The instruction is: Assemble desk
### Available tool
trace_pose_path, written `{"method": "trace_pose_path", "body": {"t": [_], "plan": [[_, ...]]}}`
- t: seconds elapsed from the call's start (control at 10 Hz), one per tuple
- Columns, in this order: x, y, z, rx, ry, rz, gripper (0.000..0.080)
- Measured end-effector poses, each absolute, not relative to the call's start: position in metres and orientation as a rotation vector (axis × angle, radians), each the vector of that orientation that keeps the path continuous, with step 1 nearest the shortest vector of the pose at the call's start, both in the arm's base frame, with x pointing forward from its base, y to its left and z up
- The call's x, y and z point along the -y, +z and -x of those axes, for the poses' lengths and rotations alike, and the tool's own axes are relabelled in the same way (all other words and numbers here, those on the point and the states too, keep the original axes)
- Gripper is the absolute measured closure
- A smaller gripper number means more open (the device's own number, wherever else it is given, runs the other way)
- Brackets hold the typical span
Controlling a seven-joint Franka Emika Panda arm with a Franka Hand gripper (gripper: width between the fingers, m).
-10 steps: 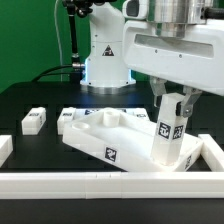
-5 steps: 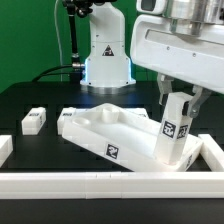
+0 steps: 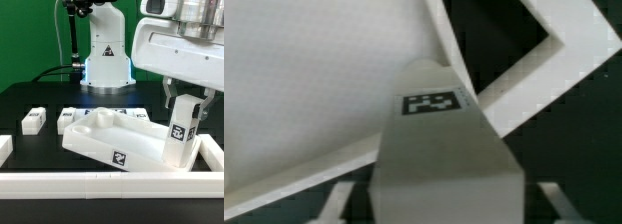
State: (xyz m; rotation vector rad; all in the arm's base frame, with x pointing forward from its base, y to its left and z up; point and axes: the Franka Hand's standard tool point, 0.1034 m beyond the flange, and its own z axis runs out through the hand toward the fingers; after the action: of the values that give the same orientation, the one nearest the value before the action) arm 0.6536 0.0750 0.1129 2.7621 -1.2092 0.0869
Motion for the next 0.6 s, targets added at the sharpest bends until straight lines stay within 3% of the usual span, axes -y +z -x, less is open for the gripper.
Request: {"method": "trace_pose_path", "body": {"t": [0.3, 0.4, 0.5, 0.6], "plan": [[-0.0738, 0.1121, -0.6532, 1.208, 0.086, -2.761, 0.0497], [-0.074, 0.1121, -0.6531, 1.208, 0.086, -2.762, 0.0309], [-0.0741, 0.1121, -0.6531, 1.208, 0.086, -2.762, 0.0187], [-0.0742, 0.1121, -0.6531, 1.208, 0.086, -2.762, 0.0187]]}}
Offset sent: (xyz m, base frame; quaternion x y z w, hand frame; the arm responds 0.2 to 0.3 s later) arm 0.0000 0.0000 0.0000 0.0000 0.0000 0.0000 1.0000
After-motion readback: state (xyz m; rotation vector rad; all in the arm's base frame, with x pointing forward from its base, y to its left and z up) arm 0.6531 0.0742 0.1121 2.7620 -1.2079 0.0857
